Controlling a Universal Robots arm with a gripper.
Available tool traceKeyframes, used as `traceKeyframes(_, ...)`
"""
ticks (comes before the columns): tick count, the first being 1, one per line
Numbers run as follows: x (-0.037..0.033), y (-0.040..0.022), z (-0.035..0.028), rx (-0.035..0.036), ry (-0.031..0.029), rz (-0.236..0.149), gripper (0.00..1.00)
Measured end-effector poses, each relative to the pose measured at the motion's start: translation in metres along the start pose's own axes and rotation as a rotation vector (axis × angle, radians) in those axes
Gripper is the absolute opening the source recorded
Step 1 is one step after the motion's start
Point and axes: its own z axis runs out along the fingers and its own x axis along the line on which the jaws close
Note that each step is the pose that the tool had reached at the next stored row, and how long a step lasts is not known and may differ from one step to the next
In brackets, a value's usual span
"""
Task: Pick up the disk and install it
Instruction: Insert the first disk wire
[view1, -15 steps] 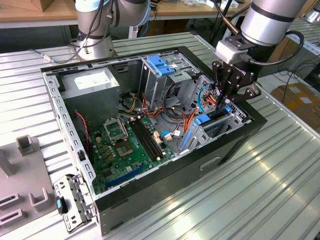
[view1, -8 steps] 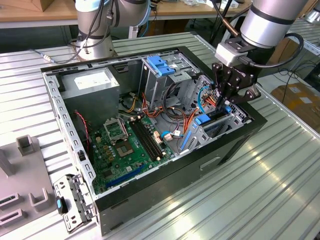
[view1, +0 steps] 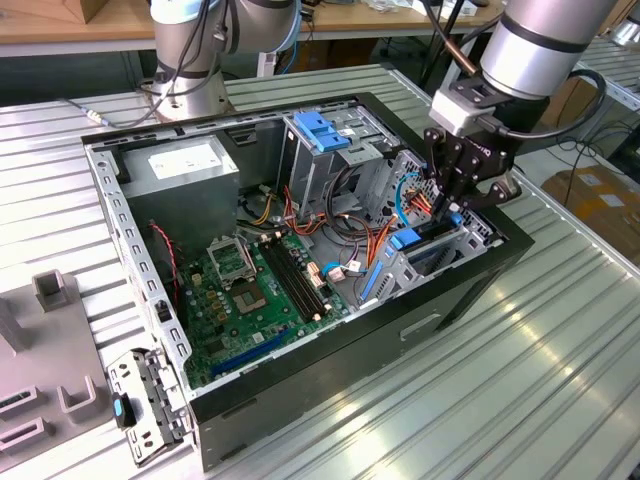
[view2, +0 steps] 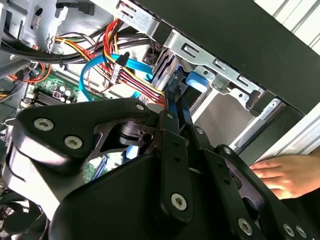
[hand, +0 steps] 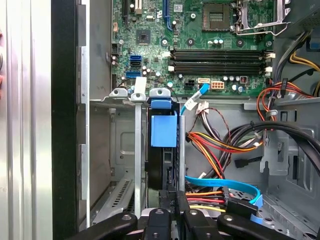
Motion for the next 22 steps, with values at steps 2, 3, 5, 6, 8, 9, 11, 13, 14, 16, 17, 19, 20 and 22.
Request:
traceKeyframes(2,0.0001,0.0,0.0007,0.0,0.0,0.0,0.17)
traceKeyframes(3,0.0001,0.0,0.0015,0.0,0.0001,0.0,0.17)
traceKeyframes(5,0.0002,0.0,0.0034,0.0,0.0,0.0,0.17)
traceKeyframes(6,0.0003,0.0,0.004,0.0,0.0001,0.0,0.17)
traceKeyframes(8,0.0003,0.0001,0.004,0.0,0.0002,0.0,0.17)
traceKeyframes(9,0.0003,0.0001,0.0041,0.0,0.0002,0.0,0.17)
traceKeyframes(11,0.0003,0.0001,0.0042,0.0,0.0001,0.0,0.17)
traceKeyframes(13,0.0003,0.0001,0.0043,0.0,-0.0002,0.0,0.17)
traceKeyframes(14,0.0003,0.0001,0.0042,0.0,-0.0001,0.0,0.18)
traceKeyframes(16,0.0004,-0.0001,0.0007,0.0008,-0.0004,0.0,0.24)
traceKeyframes(17,0.0005,-0.0001,-0.0018,0.0011,-0.0003,0.0,0.24)
traceKeyframes(19,0.0007,-0.0001,-0.0061,0.0014,-0.0002,0.001,0.24)
traceKeyframes(20,0.0007,-0.0001,-0.0064,0.0015,-0.0004,0.001,0.24)
traceKeyframes(22,0.0007,-0.0001,-0.0064,0.0015,-0.0007,0.001,0.22)
